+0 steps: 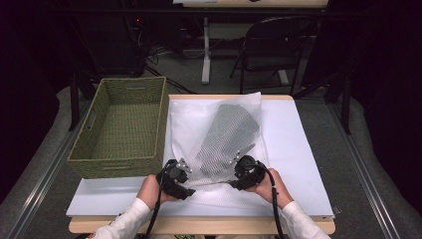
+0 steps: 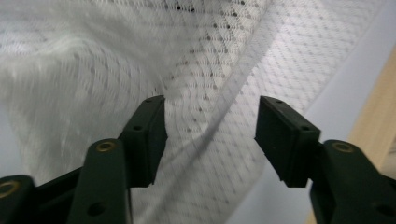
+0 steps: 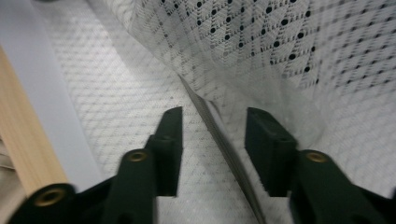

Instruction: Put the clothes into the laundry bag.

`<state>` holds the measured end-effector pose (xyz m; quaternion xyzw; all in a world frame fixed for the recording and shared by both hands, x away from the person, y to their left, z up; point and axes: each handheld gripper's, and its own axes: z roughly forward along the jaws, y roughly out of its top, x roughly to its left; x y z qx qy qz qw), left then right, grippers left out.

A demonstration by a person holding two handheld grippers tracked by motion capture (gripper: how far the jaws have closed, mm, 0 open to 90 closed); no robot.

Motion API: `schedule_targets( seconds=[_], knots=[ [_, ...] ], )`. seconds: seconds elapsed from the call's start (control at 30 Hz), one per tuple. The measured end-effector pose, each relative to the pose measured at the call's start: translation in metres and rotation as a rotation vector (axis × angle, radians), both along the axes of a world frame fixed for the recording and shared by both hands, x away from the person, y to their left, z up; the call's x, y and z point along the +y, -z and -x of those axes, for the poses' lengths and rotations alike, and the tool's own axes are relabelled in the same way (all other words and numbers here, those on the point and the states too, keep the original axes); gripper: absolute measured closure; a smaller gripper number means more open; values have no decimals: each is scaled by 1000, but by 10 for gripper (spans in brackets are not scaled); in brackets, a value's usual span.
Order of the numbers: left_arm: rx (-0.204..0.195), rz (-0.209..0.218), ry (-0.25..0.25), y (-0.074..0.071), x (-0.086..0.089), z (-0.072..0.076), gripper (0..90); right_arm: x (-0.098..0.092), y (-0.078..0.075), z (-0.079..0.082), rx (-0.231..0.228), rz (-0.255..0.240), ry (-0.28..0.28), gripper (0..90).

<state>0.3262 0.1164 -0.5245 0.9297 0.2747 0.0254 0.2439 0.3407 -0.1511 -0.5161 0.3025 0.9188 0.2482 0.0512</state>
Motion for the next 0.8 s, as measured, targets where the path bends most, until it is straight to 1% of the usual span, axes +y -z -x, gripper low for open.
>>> schedule_targets(
  seconds=[0.1,0.17,0.23,0.27,0.33,0.43,0.57,0.6,0.63,0.7,0.73,0.77,0.8],
  knots=[
    [-5,11,-14,-3,8,7,370,-4,-9,3,-14,-30,19,422],
    [-12,20,-26,-6,15,11,343,-3,-13,5,-14,-47,13,369],
    [-21,31,-40,-10,22,14,294,0,-15,7,-24,-51,-12,309],
    [-21,33,-48,-11,24,15,287,2,-16,9,-25,-52,-19,265],
    [-20,38,-57,-12,32,18,254,5,-18,11,-28,-58,-35,234],
    [-21,36,-84,-12,44,22,237,8,-20,14,-28,-81,-52,208],
    [-28,33,-131,-14,61,26,225,12,-21,17,-32,-79,-70,204],
    [-23,37,-142,-14,66,26,225,13,-21,17,-36,-79,-75,204],
    [-24,35,-155,-14,70,26,225,14,-21,18,-31,-82,-66,204],
    [-17,24,-173,-12,76,25,226,16,-21,19,-33,-82,-80,205],
    [-22,20,-181,-11,78,24,229,18,-21,20,-33,-84,-78,208],
    [-10,16,-189,-10,79,23,234,19,-21,20,-36,-82,-87,211],
    [-10,12,-191,-9,80,23,248,20,-20,21,-33,-84,-88,215]
  ],
)
